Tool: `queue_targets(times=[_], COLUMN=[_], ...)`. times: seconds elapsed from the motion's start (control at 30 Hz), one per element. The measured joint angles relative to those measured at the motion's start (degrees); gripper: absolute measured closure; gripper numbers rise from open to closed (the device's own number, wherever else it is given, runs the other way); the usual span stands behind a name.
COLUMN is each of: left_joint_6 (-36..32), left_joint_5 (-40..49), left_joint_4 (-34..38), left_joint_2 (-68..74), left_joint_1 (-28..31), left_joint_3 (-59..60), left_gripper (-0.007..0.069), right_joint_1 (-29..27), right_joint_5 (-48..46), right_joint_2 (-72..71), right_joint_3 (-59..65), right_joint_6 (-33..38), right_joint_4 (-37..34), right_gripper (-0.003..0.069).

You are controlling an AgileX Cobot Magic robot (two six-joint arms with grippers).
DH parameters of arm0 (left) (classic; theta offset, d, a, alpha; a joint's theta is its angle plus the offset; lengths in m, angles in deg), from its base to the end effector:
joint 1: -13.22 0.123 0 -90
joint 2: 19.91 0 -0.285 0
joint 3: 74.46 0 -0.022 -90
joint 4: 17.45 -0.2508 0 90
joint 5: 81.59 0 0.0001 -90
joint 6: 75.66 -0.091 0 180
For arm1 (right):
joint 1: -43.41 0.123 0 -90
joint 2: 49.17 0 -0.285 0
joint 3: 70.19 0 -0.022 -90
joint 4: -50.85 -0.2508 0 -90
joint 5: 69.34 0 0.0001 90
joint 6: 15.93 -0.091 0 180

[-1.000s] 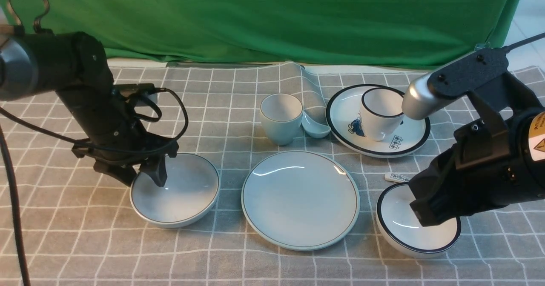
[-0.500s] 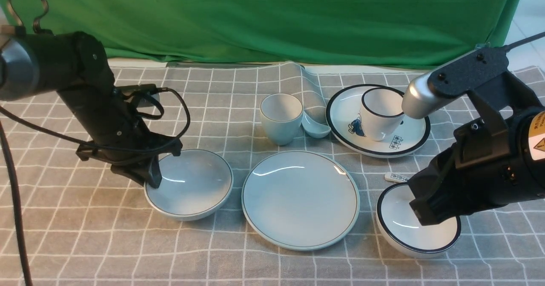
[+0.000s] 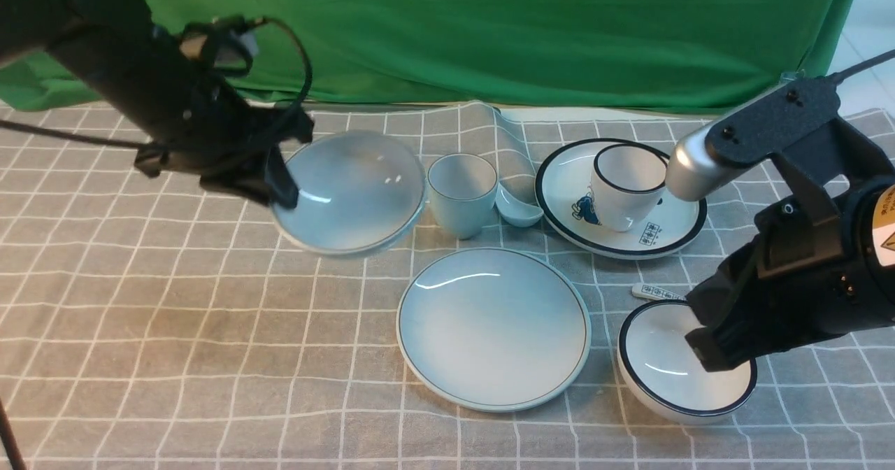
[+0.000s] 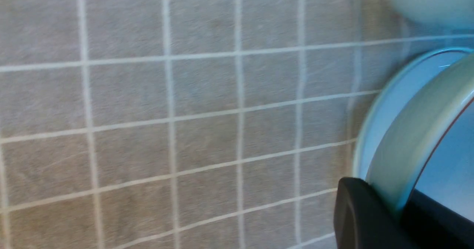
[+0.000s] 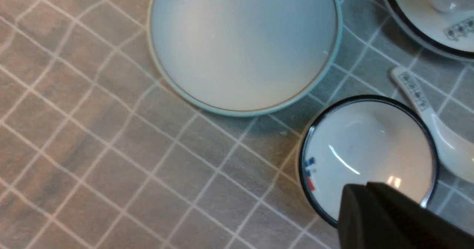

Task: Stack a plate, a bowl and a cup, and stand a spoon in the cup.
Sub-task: Use the left arm to put the blue rice bowl into the blue large plate in the middle

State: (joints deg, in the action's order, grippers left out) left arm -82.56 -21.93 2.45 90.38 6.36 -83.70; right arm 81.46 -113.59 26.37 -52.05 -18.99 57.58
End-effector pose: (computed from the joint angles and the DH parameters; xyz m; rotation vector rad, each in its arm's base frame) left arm 0.3741 -0.0720 0.2825 0.1587 2.7674 -0.4603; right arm 0.1947 0.1430 0.3376 -0.7846 2.2781 0.1962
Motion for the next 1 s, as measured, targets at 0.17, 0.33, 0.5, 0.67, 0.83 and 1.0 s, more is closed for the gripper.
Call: queue_targets(times=[0.17,0.33,0.5,0.67,0.83,1.0], left_joint_6=[-0.25,0.11,1.84,5.53,6.90,7.47], left_joint_5=[-1.17,-4.60,-5.68,-6.90,-7.24,-7.01], left_joint_4=[1.21,3.17,3.62,0.73,-1.07,-0.66], left_joint_2=[0.75,2.99,7.39,9.50,10.31,11.32], left_joint_1=[-6.32,-11.39,-15.41,-15.98,-15.98,-15.98], left_joint_3=[-0.26,-0.26,-0.26,-0.26,-0.26,-0.26], left_gripper=[0.0603,0.0603,0.0603,0.0603,0.0603,0.0603], right_joint_1=[0.00,0.00,0.00,0.00,0.00,0.00], right_joint_5=[-3.03,-3.23,-3.23,-3.23,-3.17,-2.63], right_joint_2=[0.00,0.00,0.00,0.00,0.00,0.00], right_joint_3=[0.00,0.00,0.00,0.00,0.00,0.00], right_joint_6=[-4.04,-4.93,-5.05,-5.05,-5.05,-5.05], right_joint_4=[6.16,6.84,7.09,7.13,7.13,7.13], right_gripper=[0.0605,0.0597,0.0592,0.0590,0.0589,0.0589])
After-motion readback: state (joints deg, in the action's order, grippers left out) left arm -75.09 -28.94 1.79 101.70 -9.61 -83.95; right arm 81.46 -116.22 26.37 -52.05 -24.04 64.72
